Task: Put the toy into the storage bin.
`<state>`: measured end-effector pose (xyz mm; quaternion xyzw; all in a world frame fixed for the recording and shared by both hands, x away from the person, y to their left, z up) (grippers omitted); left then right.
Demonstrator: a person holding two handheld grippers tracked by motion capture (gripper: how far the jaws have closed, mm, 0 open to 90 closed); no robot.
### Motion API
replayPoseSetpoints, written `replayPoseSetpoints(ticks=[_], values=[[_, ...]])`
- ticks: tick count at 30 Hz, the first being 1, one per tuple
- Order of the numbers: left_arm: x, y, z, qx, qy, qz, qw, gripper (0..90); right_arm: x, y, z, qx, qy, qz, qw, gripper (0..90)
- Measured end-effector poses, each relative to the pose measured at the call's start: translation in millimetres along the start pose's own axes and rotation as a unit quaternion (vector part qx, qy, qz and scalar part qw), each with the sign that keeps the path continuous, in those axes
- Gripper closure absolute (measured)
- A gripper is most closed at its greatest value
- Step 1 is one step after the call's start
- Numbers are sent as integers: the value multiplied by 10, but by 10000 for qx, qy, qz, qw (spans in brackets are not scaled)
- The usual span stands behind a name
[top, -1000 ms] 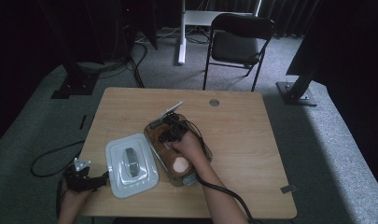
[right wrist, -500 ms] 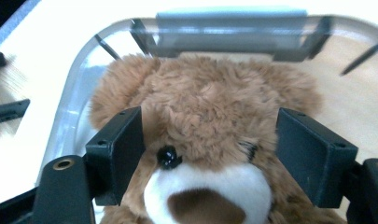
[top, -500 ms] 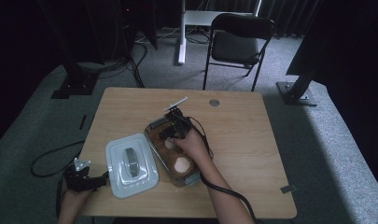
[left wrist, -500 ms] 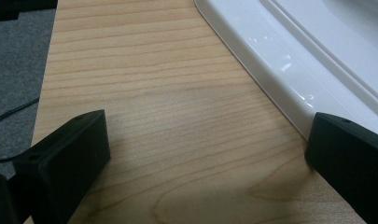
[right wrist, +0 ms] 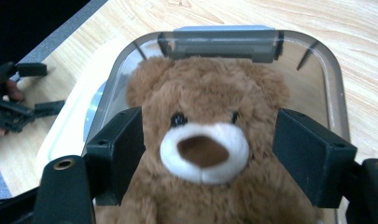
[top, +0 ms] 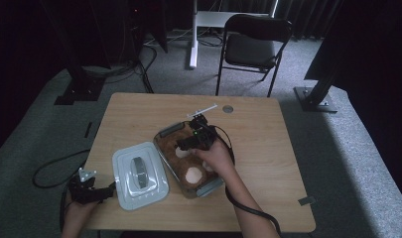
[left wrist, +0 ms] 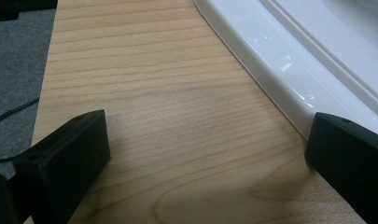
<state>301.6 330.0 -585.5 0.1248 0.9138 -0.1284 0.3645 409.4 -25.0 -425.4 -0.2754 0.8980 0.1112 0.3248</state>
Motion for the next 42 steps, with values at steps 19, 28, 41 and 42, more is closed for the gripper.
replayPoseSetpoints(ticks=[19, 28, 41, 42], values=[[-1, -2, 1, 1, -7, -12, 10000, 5, 578, -160, -604, -249, -537, -50, 9982, 371], [0, -3, 2, 2, -15, -20, 10000, 5, 866, -338, -713, -118, -570, 59, 9983, 509], [-1, -1, 2, -1, -14, -9, 10000, 5, 947, -373, -559, 150, -364, -175, 9991, 726], [-1, -2, 2, -1, -18, -12, 10000, 5, 940, -370, -510, 193, -283, -217, 9992, 742]])
Point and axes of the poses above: each handheld gripper's, and its own axes: z roughly forward along the jaws, x roughly out of its underside, y roughly to its left, the point moved 4 cm from there along z, roughly forward along the jaws, and after that the axes turned 13 degrees about x, right-handed, at the moved point
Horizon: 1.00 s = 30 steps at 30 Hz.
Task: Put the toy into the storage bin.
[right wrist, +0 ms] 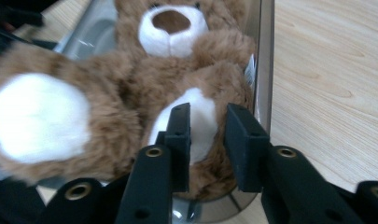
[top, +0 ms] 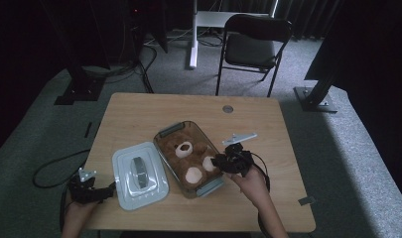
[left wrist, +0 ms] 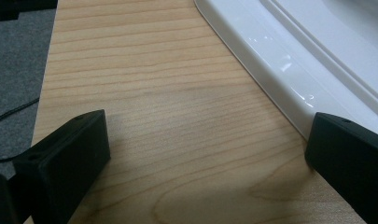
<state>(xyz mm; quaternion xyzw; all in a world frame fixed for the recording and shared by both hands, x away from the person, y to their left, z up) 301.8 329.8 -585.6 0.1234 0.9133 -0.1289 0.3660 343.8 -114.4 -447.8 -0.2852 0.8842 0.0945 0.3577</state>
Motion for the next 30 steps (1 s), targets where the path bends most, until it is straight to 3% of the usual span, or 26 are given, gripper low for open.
replayPoseSetpoints(ticks=[9, 10, 15, 16, 17, 20, 22, 25, 26, 28, 30], values=[[1, 0, -1, 2, 10, 1, 10000, 5, -77, 29, 254, 116, 476, -202, 9986, 797], [1, -2, 1, 3, -4, -14, 10000, 5, -90, 34, 345, 121, 615, -262, 9977, 817], [2, -1, -1, 2, 10, -3, 10000, 5, -112, 81, 450, 364, 888, -587, 9937, 854], [1, -1, -1, 2, 12, 0, 10000, 6, -117, 133, 507, 489, 1108, -820, 9892, 864], [1, -1, -1, 2, 12, 0, 10000, 5, -126, 149, 513, 520, 1154, -875, 9881, 865], [2, -1, -2, 3, 14, 0, 10000, 5, -148, 215, 569, 724, 1388, -1232, 9799, 866], [2, -1, -2, 4, 14, 0, 10000, 5, -154, 231, 581, 820, 1404, -1296, 9781, 866], [2, -1, -1, 3, 11, -3, 10000, 5, -143, 201, 562, 766, 1278, -1142, 9822, 861], [2, -1, -2, 4, 14, -1, 10000, 5, -137, 180, 541, 635, 1150, -974, 9865, 861], [1, -1, -1, 3, 9, -5, 10000, 5, -129, 171, 529, 600, 1102, -935, 9877, 858], [1, -2, 0, 2, 0, -11, 10000, 5, -131, 129, 433, 460, 786, -731, 9932, 826]])
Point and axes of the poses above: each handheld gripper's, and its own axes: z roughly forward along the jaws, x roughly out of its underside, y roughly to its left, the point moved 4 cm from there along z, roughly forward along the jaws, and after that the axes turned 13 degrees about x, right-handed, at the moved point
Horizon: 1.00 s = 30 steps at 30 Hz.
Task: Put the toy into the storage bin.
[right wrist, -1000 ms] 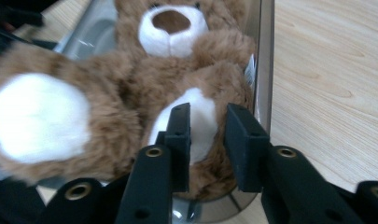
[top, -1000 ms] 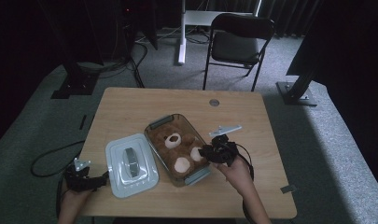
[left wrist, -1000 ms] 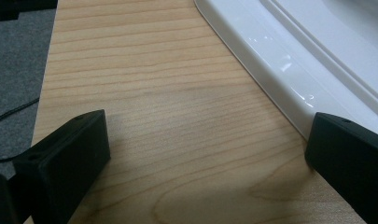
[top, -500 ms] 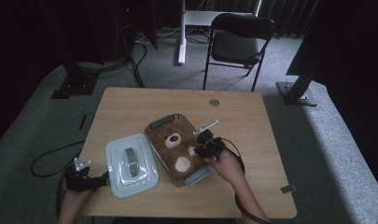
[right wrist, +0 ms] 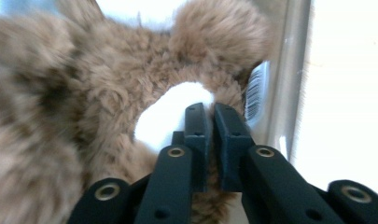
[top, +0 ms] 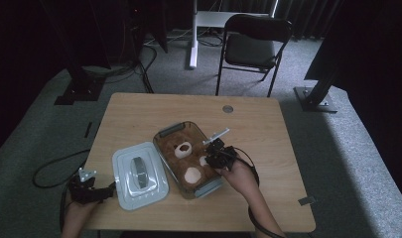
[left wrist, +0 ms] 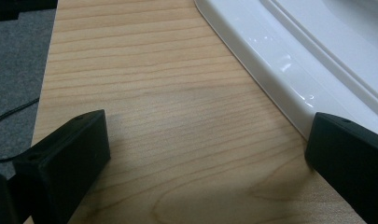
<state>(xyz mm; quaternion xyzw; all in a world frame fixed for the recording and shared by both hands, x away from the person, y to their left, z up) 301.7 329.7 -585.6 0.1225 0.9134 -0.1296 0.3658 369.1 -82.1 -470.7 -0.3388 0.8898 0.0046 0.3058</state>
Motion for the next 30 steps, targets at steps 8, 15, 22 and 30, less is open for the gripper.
replayPoseSetpoints(ticks=[8, 15, 22, 30], values=[[-1, 2, -2, 2, 15, 13, 10000, 5, -18, -154, -588, -754, -986, 692, 9899, 718], [0, 1, -3, 3, 22, 9, 10000, 5, 1, 133, -970, -1331, -1584, 432, 9774, 771], [0, 1, -2, 0, 13, 8, 10000, 5, 3, 532, -837, -1433, -1314, -286, 9805, 826], [0, 1, -3, 5, 22, 8, 10000, 5, -128, 616, -510, -1266, -927, -564, 9860, 834]])
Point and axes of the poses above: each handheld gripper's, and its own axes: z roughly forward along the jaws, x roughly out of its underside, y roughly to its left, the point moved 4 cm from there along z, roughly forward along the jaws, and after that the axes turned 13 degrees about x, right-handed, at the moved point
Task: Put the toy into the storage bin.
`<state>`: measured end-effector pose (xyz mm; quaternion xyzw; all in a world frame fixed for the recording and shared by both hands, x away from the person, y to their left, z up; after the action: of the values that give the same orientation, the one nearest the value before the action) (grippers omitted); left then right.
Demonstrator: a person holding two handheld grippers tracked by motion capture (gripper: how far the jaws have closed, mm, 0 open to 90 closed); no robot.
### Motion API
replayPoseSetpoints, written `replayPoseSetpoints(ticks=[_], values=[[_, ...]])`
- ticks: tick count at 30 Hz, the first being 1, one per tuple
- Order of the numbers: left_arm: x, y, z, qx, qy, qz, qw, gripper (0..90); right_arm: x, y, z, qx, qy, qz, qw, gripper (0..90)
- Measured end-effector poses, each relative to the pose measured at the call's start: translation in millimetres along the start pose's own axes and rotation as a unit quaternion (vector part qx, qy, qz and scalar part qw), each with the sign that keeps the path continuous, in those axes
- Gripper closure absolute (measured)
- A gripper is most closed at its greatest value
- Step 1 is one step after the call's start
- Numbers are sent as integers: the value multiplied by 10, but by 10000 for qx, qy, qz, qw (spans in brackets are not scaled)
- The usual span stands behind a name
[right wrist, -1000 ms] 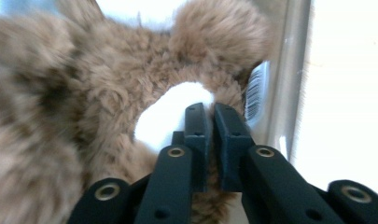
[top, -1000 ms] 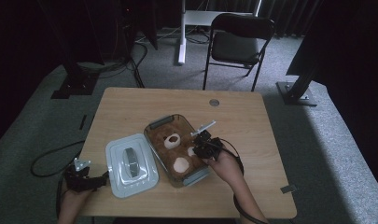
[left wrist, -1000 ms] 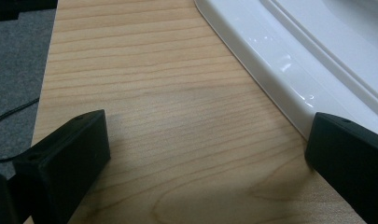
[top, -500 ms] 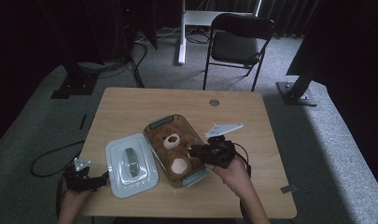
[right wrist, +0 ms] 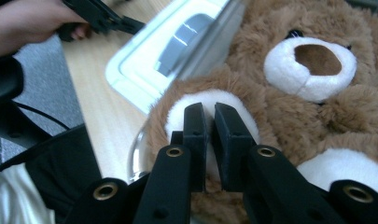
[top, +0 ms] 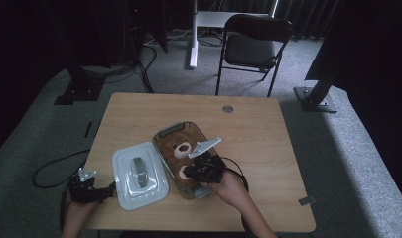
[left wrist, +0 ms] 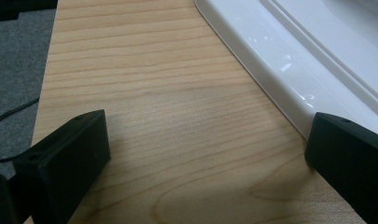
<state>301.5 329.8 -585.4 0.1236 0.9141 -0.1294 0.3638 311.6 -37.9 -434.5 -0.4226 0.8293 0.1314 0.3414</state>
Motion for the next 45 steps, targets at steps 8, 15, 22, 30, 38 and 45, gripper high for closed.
replayPoseSetpoints(ticks=[8, 15, 22, 30, 38, 45], values=[[0, 0, 2, -2, -15, -4, 10000, 5, -71, -46, 251, -44, 401, -168, 9990, 878], [0, 1, 2, -6, -17, 5, 10000, 5, -79, 62, 565, 211, 1323, -795, 9878, 900], [0, 0, 2, -6, -18, 6, 10000, 5, -50, 160, 742, 163, 2076, -1314, 9692, 900], [-1, 1, 3, -6, -22, 2, 10000, 5, -49, 114, 628, -54, 1585, -859, 9836, 889], [-1, 1, 1, -3, -7, 5, 10000, 5, -79, -108, 286, -501, 565, -15, 9971, 826], [-1, 1, 1, -4, -8, 5, 10000, 5, -35, -506, -14, 483, -45, 640, 9968, 617]])
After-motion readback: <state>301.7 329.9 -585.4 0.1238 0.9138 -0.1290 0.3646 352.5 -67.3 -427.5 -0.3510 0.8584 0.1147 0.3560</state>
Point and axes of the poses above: each handheld gripper's, and its own axes: z roughly forward along the jaws, x roughly out of its underside, y roughly to its left, the point moved 4 cm from there along z, roughly forward along the jaws, and after that the axes turned 13 degrees about x, right-handed, at the moved point
